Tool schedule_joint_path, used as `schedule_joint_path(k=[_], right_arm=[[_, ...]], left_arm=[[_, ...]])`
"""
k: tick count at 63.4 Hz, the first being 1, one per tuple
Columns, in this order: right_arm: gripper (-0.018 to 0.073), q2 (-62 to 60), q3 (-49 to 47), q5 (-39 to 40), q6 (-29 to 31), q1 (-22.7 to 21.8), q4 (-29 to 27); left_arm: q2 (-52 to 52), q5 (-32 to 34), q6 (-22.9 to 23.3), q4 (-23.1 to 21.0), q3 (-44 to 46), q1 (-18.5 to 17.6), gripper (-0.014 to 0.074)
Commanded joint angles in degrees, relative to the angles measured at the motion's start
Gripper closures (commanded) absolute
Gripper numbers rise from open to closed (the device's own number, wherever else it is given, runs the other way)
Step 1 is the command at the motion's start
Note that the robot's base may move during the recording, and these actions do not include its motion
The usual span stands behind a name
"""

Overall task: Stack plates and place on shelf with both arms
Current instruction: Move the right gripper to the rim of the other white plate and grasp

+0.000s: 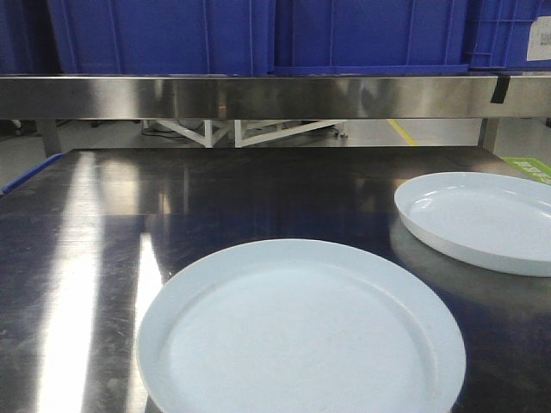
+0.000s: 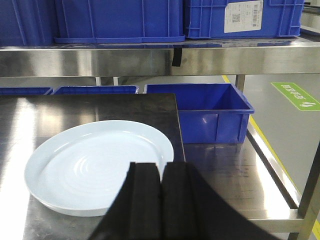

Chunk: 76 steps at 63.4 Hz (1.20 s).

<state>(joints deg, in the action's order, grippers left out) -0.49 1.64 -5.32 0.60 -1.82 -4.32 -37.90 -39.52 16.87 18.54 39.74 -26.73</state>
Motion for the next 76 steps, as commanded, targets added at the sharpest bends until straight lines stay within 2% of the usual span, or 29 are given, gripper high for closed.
schedule_joint_path(k=[1, 12, 18, 24, 33, 42, 51, 69, 76], right_arm=[[0.0503, -1.33, -0.92, 5.32, 0.09, 0.13, 0.62], [0.0503, -1.33, -2.06, 5.32, 0.09, 0.13, 0.62], [0.0503, -1.33, -4.24, 4.32, 0.09, 0.13, 0.62], [0.0503, -1.10, -9.13, 0.71, 0.09, 0.13, 0.62], [0.0503, 2.82, -19.41, -5.63, 0.09, 0.13, 0.62], [0.0503, 12.55, -30.52, -12.27, 0.09, 0.13, 0.62], [0.0503, 26.17, -44.26, -22.73, 0.09, 0.13, 0.62], [0.0498, 51.63, -61.18, -42.19, 0.09, 0.13, 0.62], [0.0419, 59.76, -63.90, -45.64, 0.09, 0.13, 0.62]], left_arm=[[4.95, 6.79, 1.66, 1.03, -3.76, 1.51, 0.0512], [14.33, 13.19, 2.27, -2.07, -12.95, 2.67, 0.0512], [17.29, 17.05, 3.09, -2.23, -16.01, 2.67, 0.0512], [18.02, 20.70, 3.09, -1.51, -17.15, 2.67, 0.0512], [18.02, 21.47, 3.09, -1.36, -17.15, 2.67, 0.0512], [18.02, 21.47, 3.09, -1.36, -17.15, 2.67, 0.0512], [17.91, 20.98, 3.09, -1.36, -17.15, 2.67, 0.0512], [17.91, 20.89, 3.09, -1.27, -17.15, 2.67, 0.0512], [17.91, 20.89, 3.09, -1.27, -17.15, 2.67, 0.0512]])
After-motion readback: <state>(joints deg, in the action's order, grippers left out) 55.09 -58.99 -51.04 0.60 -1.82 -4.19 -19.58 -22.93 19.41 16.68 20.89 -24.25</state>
